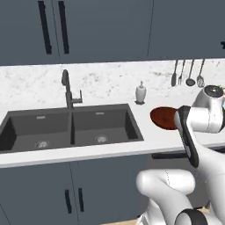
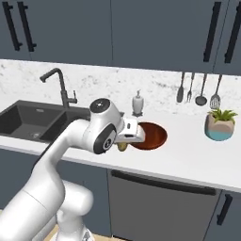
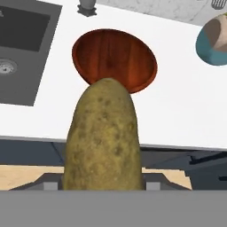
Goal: Pick the potato from the sink and place it in the bowl. Then pick the bowl and place it in the microwave. Then close the microwave door and press the start button.
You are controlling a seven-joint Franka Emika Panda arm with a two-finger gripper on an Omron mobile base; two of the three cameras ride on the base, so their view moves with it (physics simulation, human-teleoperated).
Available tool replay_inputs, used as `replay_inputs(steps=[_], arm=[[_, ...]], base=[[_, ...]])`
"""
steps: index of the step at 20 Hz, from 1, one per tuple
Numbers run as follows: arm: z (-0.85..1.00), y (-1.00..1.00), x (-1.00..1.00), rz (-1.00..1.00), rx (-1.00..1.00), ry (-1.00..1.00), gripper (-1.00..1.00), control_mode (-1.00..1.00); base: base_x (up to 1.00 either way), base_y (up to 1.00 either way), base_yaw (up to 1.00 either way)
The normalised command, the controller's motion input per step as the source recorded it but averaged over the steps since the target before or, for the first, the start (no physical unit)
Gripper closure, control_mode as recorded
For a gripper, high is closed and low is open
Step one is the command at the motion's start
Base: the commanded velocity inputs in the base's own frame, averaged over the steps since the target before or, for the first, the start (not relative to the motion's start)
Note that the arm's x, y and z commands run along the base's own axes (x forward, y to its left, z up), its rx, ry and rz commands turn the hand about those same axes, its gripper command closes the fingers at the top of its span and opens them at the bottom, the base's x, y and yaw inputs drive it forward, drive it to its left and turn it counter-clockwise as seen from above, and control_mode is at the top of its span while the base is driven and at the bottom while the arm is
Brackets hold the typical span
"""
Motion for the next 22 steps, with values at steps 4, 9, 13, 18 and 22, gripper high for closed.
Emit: replay_inputs(steps=[4, 9, 13, 18, 22], arm=[[0.0, 0.0, 0.0, 0.0, 0.0, 0.0, 1.0, 1.0], [0.0, 0.0, 0.0, 0.0, 0.0, 0.0, 1.0, 1.0], [0.0, 0.0, 0.0, 0.0, 0.0, 0.0, 1.0, 1.0], [0.0, 0.0, 0.0, 0.0, 0.0, 0.0, 1.0, 1.0], [0.0, 0.07, 0.0, 0.0, 0.0, 0.0, 1.0, -1.0]], base=[[0.56, -0.54, 0.1], [0.2, -0.45, 0.01], [0.67, -0.05, 0.0], [0.52, 0.01, 0.02], [-0.03, 0.17, 0.01]])
